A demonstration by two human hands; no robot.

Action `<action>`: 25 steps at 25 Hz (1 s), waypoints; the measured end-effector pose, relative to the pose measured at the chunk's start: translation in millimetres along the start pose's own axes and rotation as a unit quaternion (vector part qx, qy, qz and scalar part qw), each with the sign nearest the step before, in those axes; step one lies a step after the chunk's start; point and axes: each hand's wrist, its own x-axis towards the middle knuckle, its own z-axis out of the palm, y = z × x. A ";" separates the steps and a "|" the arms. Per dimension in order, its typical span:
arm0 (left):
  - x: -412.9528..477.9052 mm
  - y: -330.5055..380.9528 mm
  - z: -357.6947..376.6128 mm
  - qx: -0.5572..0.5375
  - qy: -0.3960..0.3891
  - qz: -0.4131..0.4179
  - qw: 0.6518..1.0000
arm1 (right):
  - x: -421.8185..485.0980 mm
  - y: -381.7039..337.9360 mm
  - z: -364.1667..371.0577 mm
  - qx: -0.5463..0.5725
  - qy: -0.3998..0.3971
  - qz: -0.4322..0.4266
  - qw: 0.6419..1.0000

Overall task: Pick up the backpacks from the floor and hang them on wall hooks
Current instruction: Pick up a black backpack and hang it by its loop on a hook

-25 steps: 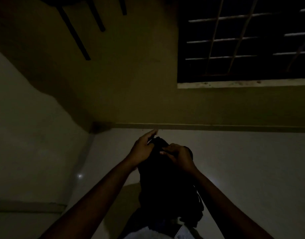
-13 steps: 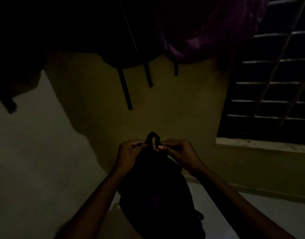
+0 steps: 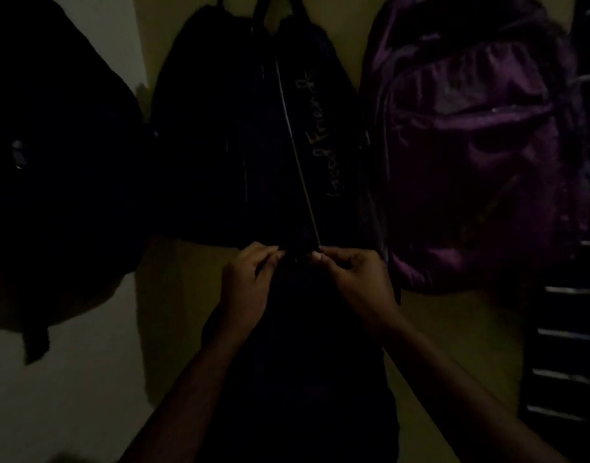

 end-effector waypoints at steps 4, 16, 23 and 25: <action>91.0 22.2 8.3 0.021 0.084 0.048 0.995 | 73.0 -50.5 -12.6 -0.012 0.069 -0.082 0.994; 267.7 91.9 68.0 0.013 0.202 0.126 0.971 | 241.2 -142.0 -93.3 -0.220 0.181 -0.274 0.918; 374.1 97.5 107.5 0.050 0.181 0.165 0.968 | 340.3 -157.8 -110.7 -0.318 0.268 -0.326 0.849; 404.9 96.0 115.5 0.044 0.177 0.153 0.971 | 371.6 -167.1 -111.3 -0.354 0.275 -0.327 0.832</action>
